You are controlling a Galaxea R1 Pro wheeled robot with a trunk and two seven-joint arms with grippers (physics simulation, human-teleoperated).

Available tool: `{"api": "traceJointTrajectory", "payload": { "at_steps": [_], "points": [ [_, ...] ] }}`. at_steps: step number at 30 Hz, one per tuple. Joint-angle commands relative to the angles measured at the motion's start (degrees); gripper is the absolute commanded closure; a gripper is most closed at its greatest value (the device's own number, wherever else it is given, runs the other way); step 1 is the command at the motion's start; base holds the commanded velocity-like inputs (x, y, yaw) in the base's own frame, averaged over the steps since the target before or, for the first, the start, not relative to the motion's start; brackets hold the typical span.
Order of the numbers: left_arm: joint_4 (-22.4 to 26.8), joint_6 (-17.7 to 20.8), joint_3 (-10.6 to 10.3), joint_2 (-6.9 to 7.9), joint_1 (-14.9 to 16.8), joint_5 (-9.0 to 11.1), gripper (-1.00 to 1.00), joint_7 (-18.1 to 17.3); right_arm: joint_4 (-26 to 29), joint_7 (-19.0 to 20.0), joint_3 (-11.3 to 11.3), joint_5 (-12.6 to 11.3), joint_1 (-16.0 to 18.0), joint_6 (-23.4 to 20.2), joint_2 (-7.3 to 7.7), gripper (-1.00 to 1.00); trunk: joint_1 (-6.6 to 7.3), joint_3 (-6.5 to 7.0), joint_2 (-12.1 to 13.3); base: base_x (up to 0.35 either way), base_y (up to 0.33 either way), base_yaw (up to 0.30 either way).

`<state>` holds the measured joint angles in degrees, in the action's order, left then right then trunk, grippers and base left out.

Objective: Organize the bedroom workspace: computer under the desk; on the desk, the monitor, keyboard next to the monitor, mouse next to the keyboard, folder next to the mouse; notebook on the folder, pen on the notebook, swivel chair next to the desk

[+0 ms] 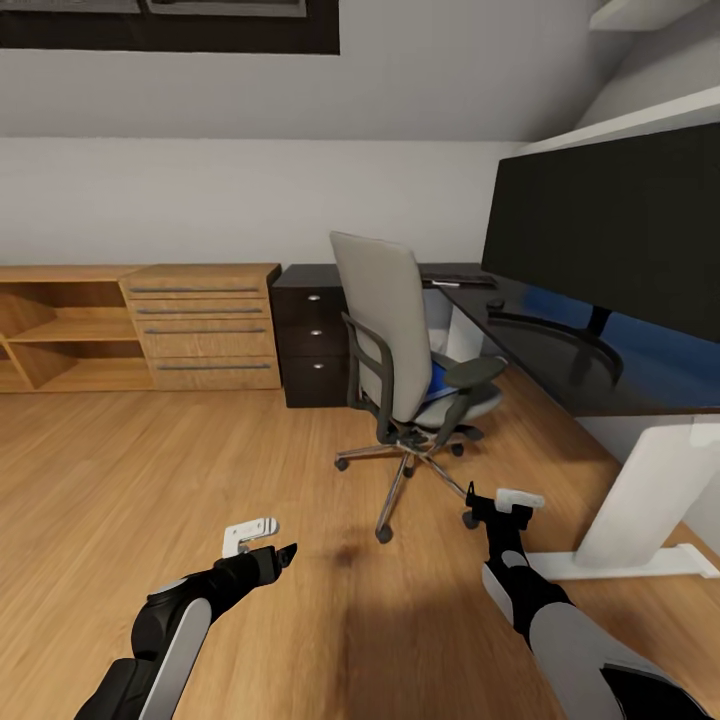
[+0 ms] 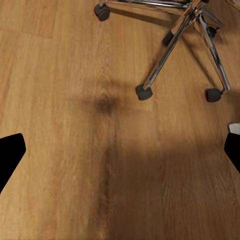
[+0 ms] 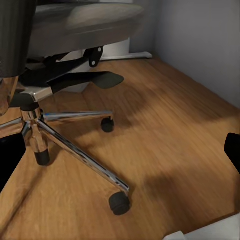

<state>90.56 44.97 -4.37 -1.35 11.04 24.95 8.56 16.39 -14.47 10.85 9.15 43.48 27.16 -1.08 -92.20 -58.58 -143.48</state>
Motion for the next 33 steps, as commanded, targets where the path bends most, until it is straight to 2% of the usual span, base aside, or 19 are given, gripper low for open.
{"api": "traceJointTrajectory", "payload": {
  "at_steps": [1,17,18,20,25,33],
  "points": [
    [0.1,0.2,0.0,0.01,0.0,0.6,-1.00,0.6,0.0,-0.2,0.3,0.6,0.0,0.1,-0.02,-1.00,0.01,-0.04,0.0,0.000,0.000,0.000],
    [0.1,0.2,0.0,0.03,0.0,0.5,-1.00,0.6,0.0,-0.2,0.3,0.6,0.0,0.2,0.03,-1.00,0.01,0.00,0.0,0.000,0.000,0.000],
    [0.1,0.1,-0.1,-0.22,0.0,0.6,-1.00,0.5,-1.2,-0.3,-1.4,2.9,0.0,0.8,-0.97,-1.00,0.01,0.00,0.0,0.000,0.000,0.000],
    [0.0,0.0,-0.2,-0.27,0.0,0.7,-1.00,0.5,-1.4,-0.4,-1.8,3.8,0.0,1.1,-0.99,-1.00,0.01,0.00,0.0,0.000,0.000,0.000],
    [-0.3,0.0,-0.1,-0.09,0.0,0.6,-1.00,0.5,-1.5,-0.3,-2.2,4.7,0.0,1.6,-0.25,-1.00,0.01,0.00,0.0,0.000,0.000,0.000],
    [-0.4,0.1,0.0,0.44,0.0,0.5,-1.00,0.5,0.2,-0.6,-1.8,4.2,0.2,0.3,0.61,-1.00,0.01,0.00,0.0,0.000,0.000,0.000]
  ]
}}
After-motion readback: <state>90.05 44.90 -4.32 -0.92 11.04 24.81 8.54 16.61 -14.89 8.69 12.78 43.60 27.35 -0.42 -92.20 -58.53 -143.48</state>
